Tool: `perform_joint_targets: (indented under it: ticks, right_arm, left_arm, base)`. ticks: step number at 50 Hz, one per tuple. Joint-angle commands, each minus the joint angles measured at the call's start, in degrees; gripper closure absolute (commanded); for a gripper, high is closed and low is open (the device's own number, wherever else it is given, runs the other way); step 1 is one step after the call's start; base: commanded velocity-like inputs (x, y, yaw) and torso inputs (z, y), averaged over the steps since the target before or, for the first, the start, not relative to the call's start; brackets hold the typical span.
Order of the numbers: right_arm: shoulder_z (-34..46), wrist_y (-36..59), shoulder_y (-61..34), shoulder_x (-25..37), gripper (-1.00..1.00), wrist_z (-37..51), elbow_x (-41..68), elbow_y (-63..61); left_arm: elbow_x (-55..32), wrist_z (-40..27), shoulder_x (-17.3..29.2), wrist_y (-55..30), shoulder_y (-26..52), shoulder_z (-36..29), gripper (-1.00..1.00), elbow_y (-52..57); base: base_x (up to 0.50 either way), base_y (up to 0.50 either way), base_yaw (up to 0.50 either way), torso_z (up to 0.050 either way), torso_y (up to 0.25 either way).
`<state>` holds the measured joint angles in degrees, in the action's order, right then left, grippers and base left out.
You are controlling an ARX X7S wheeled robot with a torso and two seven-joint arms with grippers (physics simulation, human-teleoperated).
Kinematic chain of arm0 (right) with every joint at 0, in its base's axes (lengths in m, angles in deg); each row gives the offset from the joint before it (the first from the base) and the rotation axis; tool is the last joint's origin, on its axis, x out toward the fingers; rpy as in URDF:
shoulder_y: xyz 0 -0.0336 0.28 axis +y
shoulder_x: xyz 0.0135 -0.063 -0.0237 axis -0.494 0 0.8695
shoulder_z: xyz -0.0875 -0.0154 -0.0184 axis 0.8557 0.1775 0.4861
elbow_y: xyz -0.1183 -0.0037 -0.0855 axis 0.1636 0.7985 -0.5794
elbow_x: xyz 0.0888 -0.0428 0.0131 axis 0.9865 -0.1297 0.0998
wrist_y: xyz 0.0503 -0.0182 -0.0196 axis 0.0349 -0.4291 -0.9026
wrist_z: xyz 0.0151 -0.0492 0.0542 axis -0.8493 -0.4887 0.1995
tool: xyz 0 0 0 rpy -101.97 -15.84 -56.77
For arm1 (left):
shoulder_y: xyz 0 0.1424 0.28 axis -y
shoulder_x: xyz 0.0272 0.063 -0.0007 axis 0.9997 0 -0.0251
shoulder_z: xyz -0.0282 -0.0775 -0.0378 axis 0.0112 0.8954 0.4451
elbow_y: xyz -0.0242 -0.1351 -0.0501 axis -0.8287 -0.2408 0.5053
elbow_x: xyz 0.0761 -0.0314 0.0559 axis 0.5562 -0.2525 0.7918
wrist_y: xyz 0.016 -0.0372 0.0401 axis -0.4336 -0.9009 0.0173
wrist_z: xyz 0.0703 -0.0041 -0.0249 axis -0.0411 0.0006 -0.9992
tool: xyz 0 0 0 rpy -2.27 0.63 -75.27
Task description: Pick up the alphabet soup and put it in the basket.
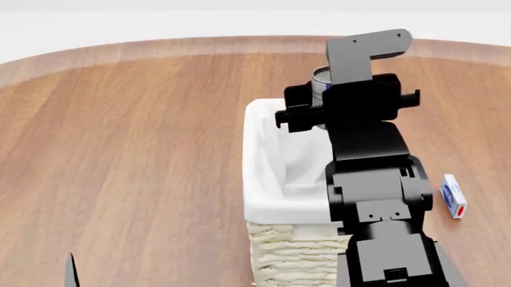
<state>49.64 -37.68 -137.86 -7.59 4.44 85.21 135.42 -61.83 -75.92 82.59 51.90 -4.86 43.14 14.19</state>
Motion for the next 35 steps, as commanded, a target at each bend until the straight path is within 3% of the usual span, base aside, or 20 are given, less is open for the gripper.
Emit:
perform_joint_targets:
  ticks: [1, 35]
  right_arm:
    - [-3.94, 5.87, -0.84, -0.27, 1.00, -3.61, -3.37, -0.02]
    - [-6.63, 12.37, 2.47, -0.06, 1.00, -5.56, -5.73, -0.02]
  left_arm:
    - [-0.19, -0.09, 0.11, 0.13, 0.11, -0.18, -1.00, -0.30]
    - [-0.50, -0.61, 0.44, 0.26, 0.14, -0.68, -1.00, -0.58]
  base:
    - [0.00, 0.00, 0.00, 0.000, 0.000]
    - [0.00, 0.00, 0.00, 0.000, 0.001]
